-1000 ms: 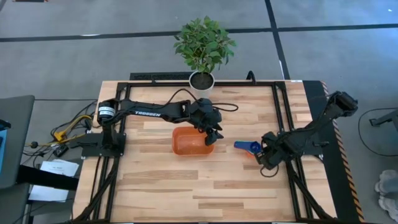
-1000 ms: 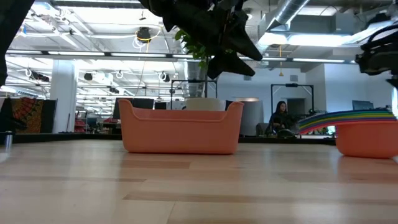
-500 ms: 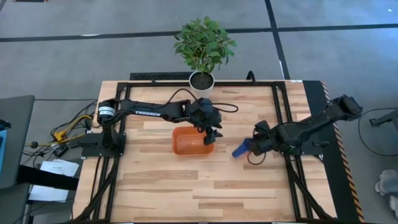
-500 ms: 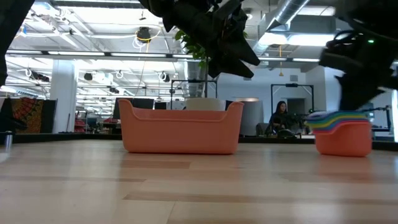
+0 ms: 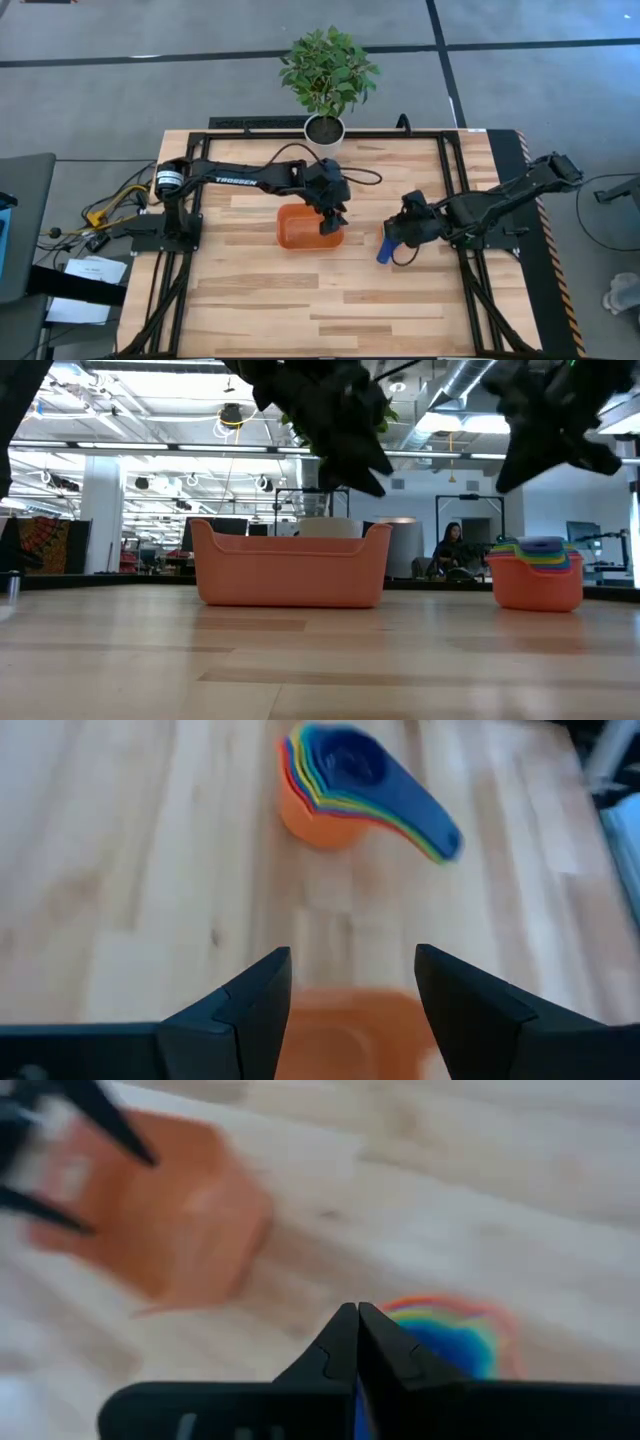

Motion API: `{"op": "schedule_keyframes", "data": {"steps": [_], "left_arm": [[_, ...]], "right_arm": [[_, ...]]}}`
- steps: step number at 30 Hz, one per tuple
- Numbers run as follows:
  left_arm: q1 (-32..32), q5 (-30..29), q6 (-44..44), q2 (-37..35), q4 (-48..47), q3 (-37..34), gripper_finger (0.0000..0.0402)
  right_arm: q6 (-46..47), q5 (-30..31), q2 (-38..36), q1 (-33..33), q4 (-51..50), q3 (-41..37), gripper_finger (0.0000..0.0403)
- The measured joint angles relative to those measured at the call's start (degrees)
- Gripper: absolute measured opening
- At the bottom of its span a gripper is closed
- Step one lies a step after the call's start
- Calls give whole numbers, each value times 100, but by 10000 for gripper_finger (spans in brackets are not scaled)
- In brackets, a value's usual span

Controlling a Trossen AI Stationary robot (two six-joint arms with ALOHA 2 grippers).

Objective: Nest measuring cups in basket
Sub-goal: Put the nested measuring cups into the orange bin

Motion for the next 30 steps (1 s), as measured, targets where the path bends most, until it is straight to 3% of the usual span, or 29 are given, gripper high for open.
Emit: {"op": "schedule_keyframes", "data": {"steps": [6,13,17,21,30], "left_arm": [[284,693,-59,-426,-248,5,193],[545,770,305,-729,-355,5,185],[595,993,447,-729,-436,5,184],[593,1094,621,-729,-533,5,184],[593,1202,723,-729,-733,5,184]], "right_arm": [[1290,-170,0,885,164,41,68],[3084,534,49,2258,447,41,181],[3912,542,505,2821,227,36,237],[3849,505,1010,2877,737,36,258],[3712,281,1602,2490,1536,41,260]]}}
